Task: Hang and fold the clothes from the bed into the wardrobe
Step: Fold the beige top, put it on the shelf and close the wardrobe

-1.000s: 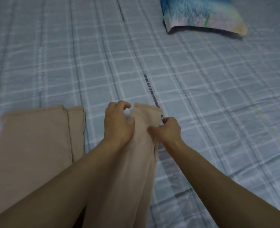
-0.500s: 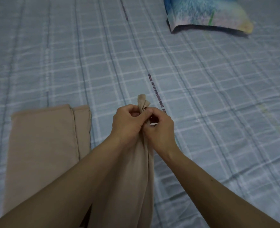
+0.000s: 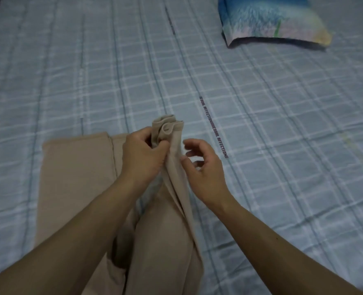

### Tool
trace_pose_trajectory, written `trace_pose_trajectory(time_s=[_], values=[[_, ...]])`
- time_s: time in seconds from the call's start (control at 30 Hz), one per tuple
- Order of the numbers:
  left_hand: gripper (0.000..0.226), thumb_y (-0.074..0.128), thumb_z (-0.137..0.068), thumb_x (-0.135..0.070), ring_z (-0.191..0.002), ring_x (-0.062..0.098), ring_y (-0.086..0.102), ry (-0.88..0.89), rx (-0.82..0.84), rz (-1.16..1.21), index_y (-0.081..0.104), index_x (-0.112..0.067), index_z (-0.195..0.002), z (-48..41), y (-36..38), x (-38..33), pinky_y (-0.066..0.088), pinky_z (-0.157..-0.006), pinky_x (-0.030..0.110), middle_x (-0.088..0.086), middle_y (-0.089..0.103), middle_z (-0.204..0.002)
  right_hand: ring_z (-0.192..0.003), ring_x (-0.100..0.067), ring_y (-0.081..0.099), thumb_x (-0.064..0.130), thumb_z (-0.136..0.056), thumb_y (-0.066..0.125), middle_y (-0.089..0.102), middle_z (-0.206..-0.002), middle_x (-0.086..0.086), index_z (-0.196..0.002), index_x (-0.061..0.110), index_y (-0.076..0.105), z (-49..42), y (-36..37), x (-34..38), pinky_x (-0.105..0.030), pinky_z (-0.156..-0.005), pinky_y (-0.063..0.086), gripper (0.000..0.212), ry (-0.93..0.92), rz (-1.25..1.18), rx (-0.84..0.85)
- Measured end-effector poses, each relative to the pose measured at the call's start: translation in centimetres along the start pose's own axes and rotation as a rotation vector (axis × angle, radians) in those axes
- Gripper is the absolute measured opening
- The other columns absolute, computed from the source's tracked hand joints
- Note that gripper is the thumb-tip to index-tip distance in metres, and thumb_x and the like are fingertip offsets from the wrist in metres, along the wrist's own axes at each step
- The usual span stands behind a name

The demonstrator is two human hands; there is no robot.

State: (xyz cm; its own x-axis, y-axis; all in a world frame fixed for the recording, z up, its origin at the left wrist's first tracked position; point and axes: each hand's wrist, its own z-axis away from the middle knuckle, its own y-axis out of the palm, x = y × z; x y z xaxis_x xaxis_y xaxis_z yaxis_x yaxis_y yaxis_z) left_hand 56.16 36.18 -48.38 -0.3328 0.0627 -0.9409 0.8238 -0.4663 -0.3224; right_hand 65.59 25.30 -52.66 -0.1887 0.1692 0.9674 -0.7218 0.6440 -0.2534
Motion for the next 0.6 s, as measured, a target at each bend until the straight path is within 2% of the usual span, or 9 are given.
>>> trace_pose_trajectory(time_s=[0.03,0.1,0.17,0.23,0.33,0.4,0.53,0.6], values=[[0.014,0.062,-0.079,-0.003,-0.069,0.024,0.063,0.015,0.008,0.029,0.073,-0.010,-0.084,0.2,-0.7,-0.5,0.054,-0.063,0.050,0.020,0.070,-0.081,-0.110,-0.005,0.057,0.023,-0.088,0.069,0.058,-0.124,0.009,-0.130,0.024,0.053,-0.1,-0.1,0.1,-0.020,-0.081,0.050,0.045,0.016,-0.001,0.038],[0.018,0.060,-0.082,0.003,-0.072,0.023,0.062,0.019,0.038,0.098,0.074,-0.005,-0.089,0.7,-2.2,-1.6,0.055,-0.066,0.050,0.026,0.069,-0.087,-0.122,-0.003,0.053,0.025,-0.085,0.073,0.055,-0.135,0.009,-0.141,0.024,0.043,-0.8,-0.1,0.8,-0.021,-0.095,0.047,0.064,0.065,-0.065,0.148],[0.017,0.059,-0.085,0.003,-0.073,0.022,0.061,-0.001,0.043,0.139,0.074,-0.004,-0.089,1.2,-3.9,-2.6,0.054,-0.065,0.043,0.026,0.069,-0.089,-0.122,-0.009,0.057,0.015,-0.086,0.073,0.062,-0.132,0.000,-0.140,0.015,0.047,-1.5,0.3,2.3,-0.024,-0.101,0.046,0.060,0.107,-0.234,0.285],[0.015,0.058,-0.088,0.000,-0.073,0.021,0.059,-0.045,0.018,0.178,0.073,-0.002,-0.087,1.4,-5.7,-3.1,0.051,-0.067,0.038,0.024,0.070,-0.087,-0.114,-0.019,0.064,0.004,-0.088,0.069,0.069,-0.120,-0.012,-0.129,0.003,0.057,-1.6,1.3,4.1,-0.031,-0.098,0.051,0.043,0.147,-0.402,0.388],[0.017,0.057,-0.089,-0.002,-0.074,0.020,0.061,-0.101,-0.046,0.226,0.073,-0.004,-0.086,1.5,-8.8,-3.6,0.051,-0.068,0.037,0.020,0.071,-0.085,-0.101,-0.024,0.069,0.004,-0.087,0.070,0.073,-0.106,-0.015,-0.110,-0.001,0.067,-1.2,3.6,6.4,-0.036,-0.091,0.056,0.024,0.183,-0.401,0.405],[0.019,0.057,-0.089,-0.002,-0.076,0.018,0.063,-0.107,-0.095,0.229,0.075,-0.009,-0.086,1.6,-11.0,-3.7,0.053,-0.071,0.035,0.019,0.073,-0.090,-0.101,-0.028,0.069,0.006,-0.087,0.071,0.073,-0.104,-0.015,-0.106,0.002,0.069,-0.9,5.4,7.8,-0.041,-0.092,0.056,0.020,0.184,-0.379,0.413],[0.017,0.059,-0.090,-0.007,-0.083,0.019,0.066,-0.199,-0.204,0.274,0.075,-0.013,-0.091,1.5,-15.3,-2.8,0.056,-0.085,0.044,0.016,0.074,-0.095,-0.091,-0.018,0.071,0.010,-0.089,0.070,0.075,-0.098,-0.007,-0.105,0.008,0.069,-0.5,9.3,10.1,-0.030,-0.077,0.057,0.016,0.124,-0.356,0.453],[0.015,0.063,-0.090,-0.010,-0.089,0.019,0.071,-0.254,-0.187,0.343,0.073,-0.017,-0.100,1.5,-17.0,-2.0,0.058,-0.085,0.042,0.009,0.076,-0.096,-0.089,-0.021,0.071,0.013,-0.090,0.068,0.074,-0.097,-0.008,-0.104,0.008,0.067,-0.3,11.4,10.8,-0.035,-0.075,0.058,0.014,0.072,-0.302,0.432]])
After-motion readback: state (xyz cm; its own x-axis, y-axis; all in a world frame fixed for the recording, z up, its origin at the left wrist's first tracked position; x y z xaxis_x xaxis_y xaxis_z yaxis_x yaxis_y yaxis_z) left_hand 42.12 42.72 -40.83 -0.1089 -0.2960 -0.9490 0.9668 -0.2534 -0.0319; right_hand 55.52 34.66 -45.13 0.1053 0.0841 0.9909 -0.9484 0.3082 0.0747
